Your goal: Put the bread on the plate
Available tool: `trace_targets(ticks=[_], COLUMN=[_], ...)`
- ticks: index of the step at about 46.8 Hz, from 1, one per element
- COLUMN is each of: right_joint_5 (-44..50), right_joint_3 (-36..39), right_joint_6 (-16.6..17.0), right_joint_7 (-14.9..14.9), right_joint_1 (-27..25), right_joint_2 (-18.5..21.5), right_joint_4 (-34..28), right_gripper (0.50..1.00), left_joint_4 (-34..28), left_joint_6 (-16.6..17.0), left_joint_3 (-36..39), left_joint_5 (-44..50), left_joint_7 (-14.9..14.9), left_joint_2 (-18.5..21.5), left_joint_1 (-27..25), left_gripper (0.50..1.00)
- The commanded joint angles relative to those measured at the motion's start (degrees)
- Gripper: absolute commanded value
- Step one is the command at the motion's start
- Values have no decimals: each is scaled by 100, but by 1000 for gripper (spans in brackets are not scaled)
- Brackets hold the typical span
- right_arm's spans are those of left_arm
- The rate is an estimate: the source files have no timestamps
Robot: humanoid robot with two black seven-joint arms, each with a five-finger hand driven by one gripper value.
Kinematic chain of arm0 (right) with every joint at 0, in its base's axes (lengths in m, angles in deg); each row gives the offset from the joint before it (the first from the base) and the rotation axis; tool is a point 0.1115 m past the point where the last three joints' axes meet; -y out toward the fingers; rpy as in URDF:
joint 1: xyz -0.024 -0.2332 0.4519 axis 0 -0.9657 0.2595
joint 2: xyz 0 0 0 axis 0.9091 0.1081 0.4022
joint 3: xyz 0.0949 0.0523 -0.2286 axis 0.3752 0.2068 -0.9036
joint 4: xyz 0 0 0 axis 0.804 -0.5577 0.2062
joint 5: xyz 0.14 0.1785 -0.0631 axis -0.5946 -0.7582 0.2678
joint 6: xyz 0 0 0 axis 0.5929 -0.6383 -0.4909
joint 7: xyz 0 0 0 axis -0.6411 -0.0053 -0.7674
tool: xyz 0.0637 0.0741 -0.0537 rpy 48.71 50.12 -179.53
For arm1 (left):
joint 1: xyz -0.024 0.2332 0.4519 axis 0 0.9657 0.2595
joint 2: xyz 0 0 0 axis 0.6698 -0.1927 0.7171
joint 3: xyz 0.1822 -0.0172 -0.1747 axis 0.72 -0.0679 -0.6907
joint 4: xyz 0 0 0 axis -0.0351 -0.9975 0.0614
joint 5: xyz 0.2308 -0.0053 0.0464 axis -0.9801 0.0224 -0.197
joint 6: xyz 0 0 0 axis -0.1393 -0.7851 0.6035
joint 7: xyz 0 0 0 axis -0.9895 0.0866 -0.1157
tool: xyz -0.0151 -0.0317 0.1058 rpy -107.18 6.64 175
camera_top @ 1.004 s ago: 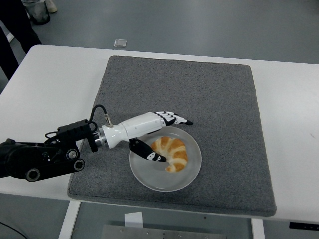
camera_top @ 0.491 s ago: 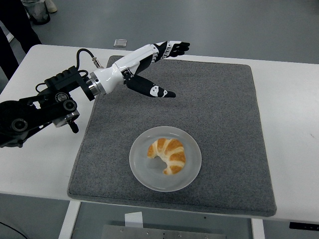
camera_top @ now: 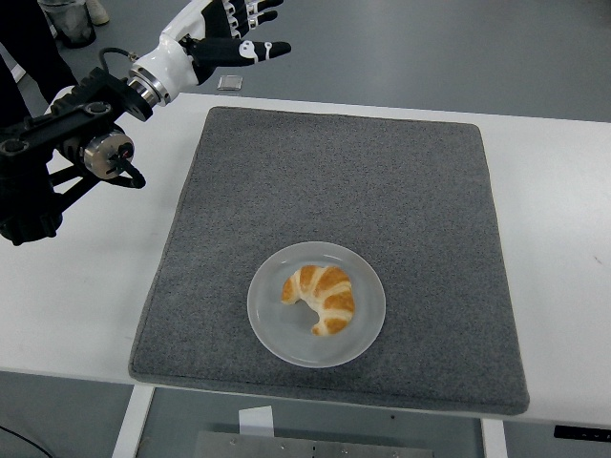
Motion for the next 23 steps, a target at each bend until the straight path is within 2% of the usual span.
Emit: trace_targets(ticks=[1,11,19,23], right_joint_5=[0,0,0,0], right_joint_3=[0,0,0,0], right_joint_6=[9,9,18,18], right_joint_7=[-1,-1,-1,-1], right_joint_1=[0,0,0,0], right_joint_2=[0,0,0,0], right_joint_4=[0,0,0,0], right_gripper=[952,952,952,952], left_joint_4=[359,1054,1238,1370], left_joint_6=[-255,-668,-739,-748], left_joint_3=[1,-8,-25,-8], left_joint_5=[464,1018,1299,1563], left_joint_7=[132,167,185,334], left_joint_2=[-94,-314,-350,-358], left_joint_1=[-69,-113,-113,-104], left_gripper=[990,990,990,990])
